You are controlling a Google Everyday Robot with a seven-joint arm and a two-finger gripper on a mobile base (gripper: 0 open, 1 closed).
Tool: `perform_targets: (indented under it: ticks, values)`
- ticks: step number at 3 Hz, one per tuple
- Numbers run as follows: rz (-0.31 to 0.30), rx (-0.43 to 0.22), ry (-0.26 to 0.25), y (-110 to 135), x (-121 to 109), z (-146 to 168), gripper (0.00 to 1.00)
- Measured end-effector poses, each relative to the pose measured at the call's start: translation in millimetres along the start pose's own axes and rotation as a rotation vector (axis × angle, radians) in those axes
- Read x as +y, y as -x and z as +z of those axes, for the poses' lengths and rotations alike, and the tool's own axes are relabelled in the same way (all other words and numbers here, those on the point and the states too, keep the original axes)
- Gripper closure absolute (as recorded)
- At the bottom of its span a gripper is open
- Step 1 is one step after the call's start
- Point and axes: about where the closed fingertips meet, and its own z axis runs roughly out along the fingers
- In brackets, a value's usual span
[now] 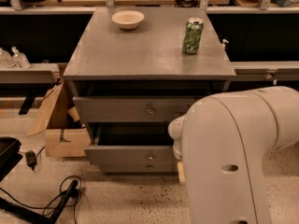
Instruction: Open middle drawer
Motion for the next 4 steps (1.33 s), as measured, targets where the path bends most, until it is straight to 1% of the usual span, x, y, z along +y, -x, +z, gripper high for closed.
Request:
perform_targets:
  ticks: [1,2,3,4]
  values:
    - [-0.005,-0.004,0.022,1,-8,-3,0.00]
    - [-0.014,-0.007,0.019,5,-21,-11,0.00]
    - [-0.011,-0.027,0.032,4,-20,-6,0.00]
    - [0.040,-0.074,0.066,-3,-3,16,0.23]
